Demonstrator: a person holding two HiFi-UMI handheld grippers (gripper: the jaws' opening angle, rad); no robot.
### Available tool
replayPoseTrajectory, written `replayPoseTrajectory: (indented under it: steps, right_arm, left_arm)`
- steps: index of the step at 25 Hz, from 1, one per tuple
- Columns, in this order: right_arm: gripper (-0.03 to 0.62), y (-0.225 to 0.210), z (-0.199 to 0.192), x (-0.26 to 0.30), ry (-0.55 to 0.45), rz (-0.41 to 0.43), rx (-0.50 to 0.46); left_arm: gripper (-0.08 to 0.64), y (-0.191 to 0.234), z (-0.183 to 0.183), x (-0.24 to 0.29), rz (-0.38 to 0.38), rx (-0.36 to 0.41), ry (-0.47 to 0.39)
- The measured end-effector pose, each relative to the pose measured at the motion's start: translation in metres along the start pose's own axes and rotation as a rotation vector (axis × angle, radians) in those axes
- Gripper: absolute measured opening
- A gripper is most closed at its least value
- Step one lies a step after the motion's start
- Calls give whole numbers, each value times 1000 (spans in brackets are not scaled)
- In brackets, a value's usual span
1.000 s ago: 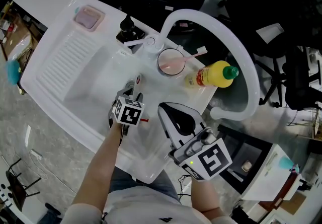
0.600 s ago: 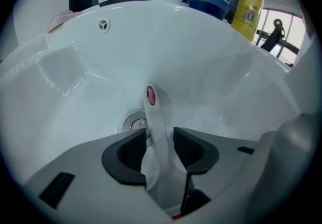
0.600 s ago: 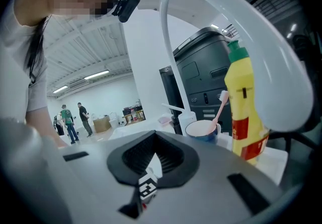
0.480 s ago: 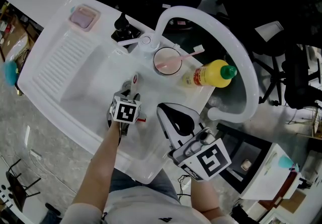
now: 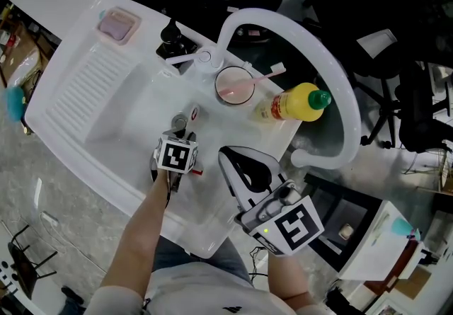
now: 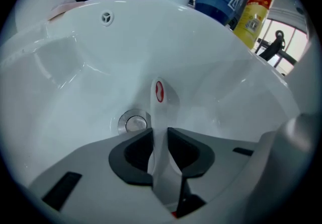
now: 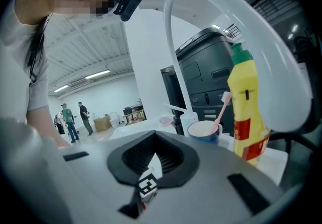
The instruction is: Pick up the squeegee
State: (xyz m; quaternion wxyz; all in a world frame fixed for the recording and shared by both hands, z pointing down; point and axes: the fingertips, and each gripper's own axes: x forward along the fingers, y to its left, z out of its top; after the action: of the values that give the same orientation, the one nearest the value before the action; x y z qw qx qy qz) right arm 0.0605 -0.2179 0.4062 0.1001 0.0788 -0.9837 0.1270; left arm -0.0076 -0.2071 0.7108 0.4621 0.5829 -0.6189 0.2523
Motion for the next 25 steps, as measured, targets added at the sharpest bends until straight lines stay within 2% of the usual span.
replayPoseTrajectory:
  steps: [9,25]
  right_arm:
    - [9,6,7,-2,-11,-12,-9]
    - [9,45,33,14,-51,-16,-45]
  left_arm:
    - [101,-14,32,-37,-38,6,-103]
    - [101,-7,65,-128,-50,98,-282]
